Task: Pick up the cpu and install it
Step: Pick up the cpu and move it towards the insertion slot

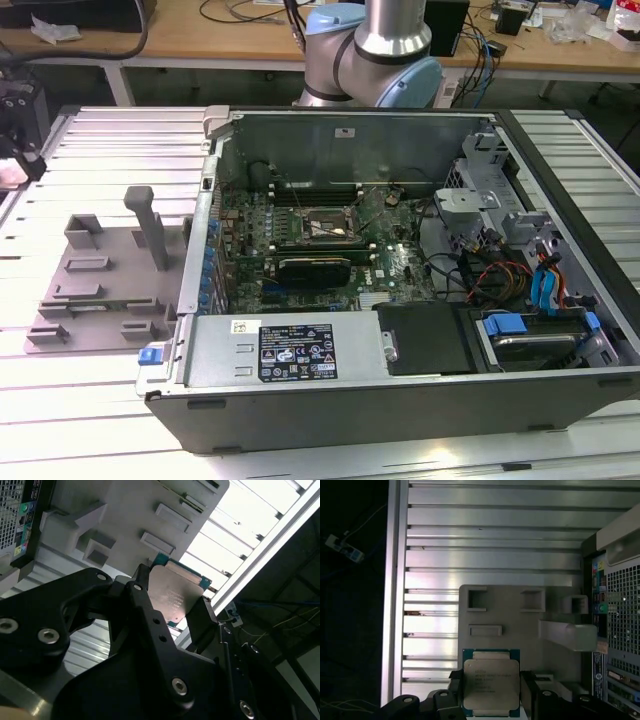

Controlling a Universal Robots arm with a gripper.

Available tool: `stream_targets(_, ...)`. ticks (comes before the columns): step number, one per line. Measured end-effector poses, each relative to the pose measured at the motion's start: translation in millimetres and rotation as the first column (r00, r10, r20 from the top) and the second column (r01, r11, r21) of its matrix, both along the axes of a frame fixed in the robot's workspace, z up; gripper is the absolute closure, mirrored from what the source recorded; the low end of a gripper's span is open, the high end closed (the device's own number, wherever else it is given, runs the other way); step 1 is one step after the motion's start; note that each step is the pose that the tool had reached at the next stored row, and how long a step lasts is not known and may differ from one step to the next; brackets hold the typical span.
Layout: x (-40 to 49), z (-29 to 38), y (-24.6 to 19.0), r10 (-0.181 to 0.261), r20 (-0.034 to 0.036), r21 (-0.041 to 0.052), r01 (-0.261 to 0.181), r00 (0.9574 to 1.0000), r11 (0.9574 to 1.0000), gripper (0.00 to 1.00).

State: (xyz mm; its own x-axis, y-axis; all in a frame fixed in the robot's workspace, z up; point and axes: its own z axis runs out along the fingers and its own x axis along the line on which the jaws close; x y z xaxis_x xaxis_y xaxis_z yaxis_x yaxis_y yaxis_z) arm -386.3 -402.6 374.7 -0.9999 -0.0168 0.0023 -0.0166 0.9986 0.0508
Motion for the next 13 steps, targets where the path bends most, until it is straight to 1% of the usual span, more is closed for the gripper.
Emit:
stream_targets(5,0.0,6.1,0.0,0.000,0.0002,0.0001,0.000,1.0000,1.0000,0.45)
stream_targets(7,0.0,10.5,0.0,0.000,0.0003,0.0001,0.000,1.0000,1.0000,0.45)
stream_targets(11,0.0,10.8,0.0,0.000,0.0002,0.0001,0.000,1.0000,1.0000,0.45)
stream_targets(13,1.6,10.9,0.0,0.000,0.0001,0.0001,0.000,1.0000,1.0000,0.45)
